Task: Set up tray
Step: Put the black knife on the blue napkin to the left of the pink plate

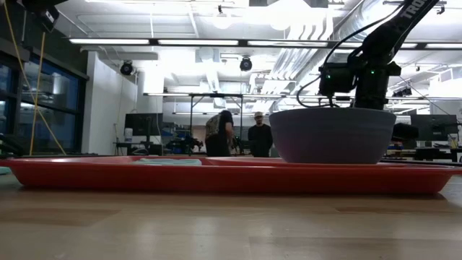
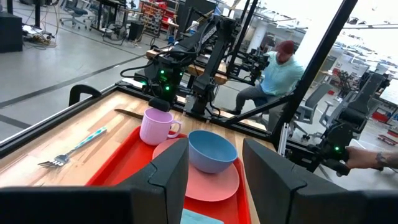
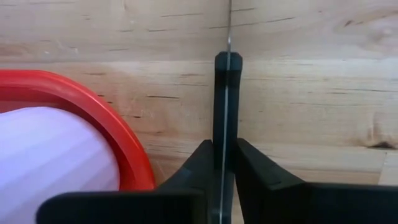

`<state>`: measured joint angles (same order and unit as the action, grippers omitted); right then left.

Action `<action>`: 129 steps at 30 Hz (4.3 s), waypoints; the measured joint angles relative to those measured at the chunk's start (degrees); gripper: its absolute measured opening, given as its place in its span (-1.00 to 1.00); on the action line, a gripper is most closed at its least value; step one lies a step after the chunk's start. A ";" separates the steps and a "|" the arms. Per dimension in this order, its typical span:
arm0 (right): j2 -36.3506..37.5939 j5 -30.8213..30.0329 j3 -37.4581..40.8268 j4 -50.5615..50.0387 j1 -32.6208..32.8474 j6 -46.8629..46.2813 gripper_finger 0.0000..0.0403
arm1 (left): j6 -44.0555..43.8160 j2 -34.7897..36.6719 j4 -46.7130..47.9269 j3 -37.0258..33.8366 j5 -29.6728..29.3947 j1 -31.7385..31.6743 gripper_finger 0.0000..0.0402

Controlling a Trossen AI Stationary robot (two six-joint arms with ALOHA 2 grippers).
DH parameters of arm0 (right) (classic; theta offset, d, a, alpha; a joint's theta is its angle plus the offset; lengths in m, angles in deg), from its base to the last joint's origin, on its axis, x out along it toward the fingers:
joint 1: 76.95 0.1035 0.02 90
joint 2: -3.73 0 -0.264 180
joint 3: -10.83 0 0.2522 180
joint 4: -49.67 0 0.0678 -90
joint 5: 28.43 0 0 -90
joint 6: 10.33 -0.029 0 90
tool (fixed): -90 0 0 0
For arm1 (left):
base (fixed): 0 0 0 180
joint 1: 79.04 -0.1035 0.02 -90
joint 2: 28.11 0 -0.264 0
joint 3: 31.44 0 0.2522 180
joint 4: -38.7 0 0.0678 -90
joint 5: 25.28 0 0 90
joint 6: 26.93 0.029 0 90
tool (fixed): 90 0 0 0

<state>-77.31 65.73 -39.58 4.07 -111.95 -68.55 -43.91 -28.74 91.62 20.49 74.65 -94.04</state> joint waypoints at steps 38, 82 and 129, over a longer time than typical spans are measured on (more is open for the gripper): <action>0.04 -4.75 -7.64 -11.34 0.17 1.72 -0.95 | 0.02 0.01 -2.16 0.00 -0.02 0.01 -0.10; -4.39 -12.30 -34.59 39.86 33.51 5.52 -0.95 | 0.62 -0.02 -2.10 0.00 0.52 0.00 -0.10; -39.90 -10.04 -60.83 42.50 43.45 -6.49 -0.95 | -2.99 -0.02 -2.10 0.02 0.07 0.02 -0.10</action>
<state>-117.21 55.69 -100.41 46.58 -68.50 -75.04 -46.89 -28.76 89.52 20.51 74.72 -94.02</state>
